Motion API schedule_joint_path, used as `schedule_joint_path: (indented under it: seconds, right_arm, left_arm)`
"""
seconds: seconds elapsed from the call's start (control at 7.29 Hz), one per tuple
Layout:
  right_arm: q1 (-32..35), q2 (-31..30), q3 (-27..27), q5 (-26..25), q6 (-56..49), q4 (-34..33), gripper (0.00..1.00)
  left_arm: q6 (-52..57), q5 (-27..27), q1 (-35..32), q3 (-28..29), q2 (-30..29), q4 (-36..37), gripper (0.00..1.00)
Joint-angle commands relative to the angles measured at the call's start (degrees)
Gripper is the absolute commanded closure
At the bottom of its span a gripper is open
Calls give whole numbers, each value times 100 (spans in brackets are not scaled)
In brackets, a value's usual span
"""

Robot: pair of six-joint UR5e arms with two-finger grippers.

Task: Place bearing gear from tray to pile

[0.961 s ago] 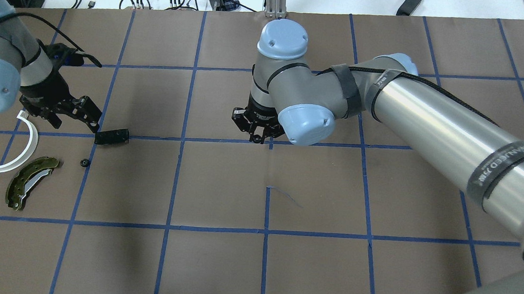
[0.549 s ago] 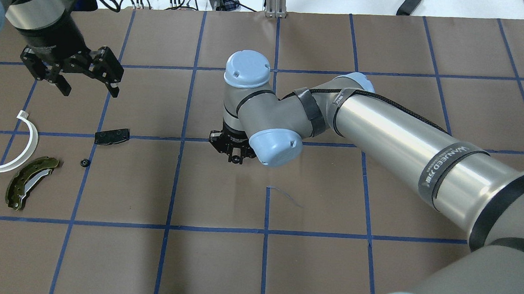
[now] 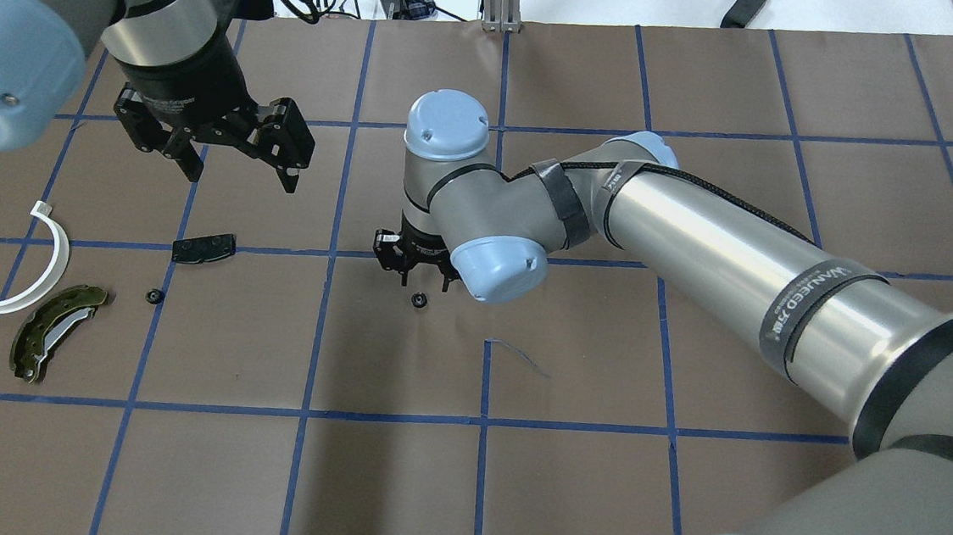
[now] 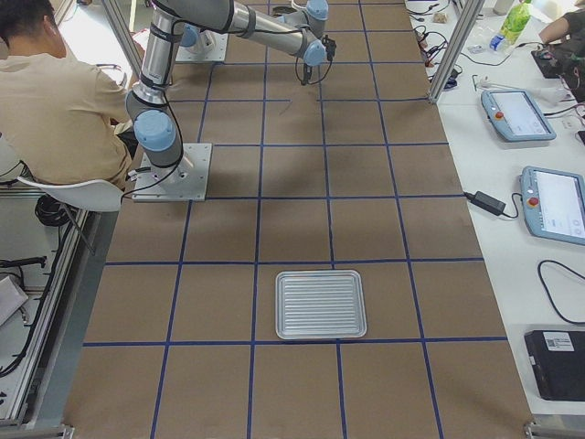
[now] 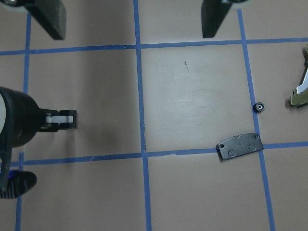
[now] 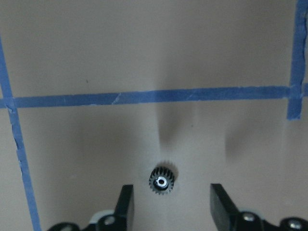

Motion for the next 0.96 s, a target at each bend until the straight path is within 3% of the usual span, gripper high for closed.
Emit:
schedule_joint_path:
  seconds: [0.0, 0.41, 0.69, 0.82]
  right_arm:
    - [-522, -250, 21, -38, -203, 101, 0]
    - [-1873, -882, 21, -204, -1543, 1188, 0]
    - [-2789, -1593, -5, -205, -2443, 2007, 0]
    - [-2975, -1918, -31, -222, -2506, 2392, 0]
  left_arm:
    - [82, -33, 10, -95, 66, 238, 0]
    - [-23, -59, 1, -95, -248, 283, 0]
    - [-40, -68, -34, -295, -1108, 781, 0]
    - [-336, -68, -252, -628, -1495, 1628, 0]
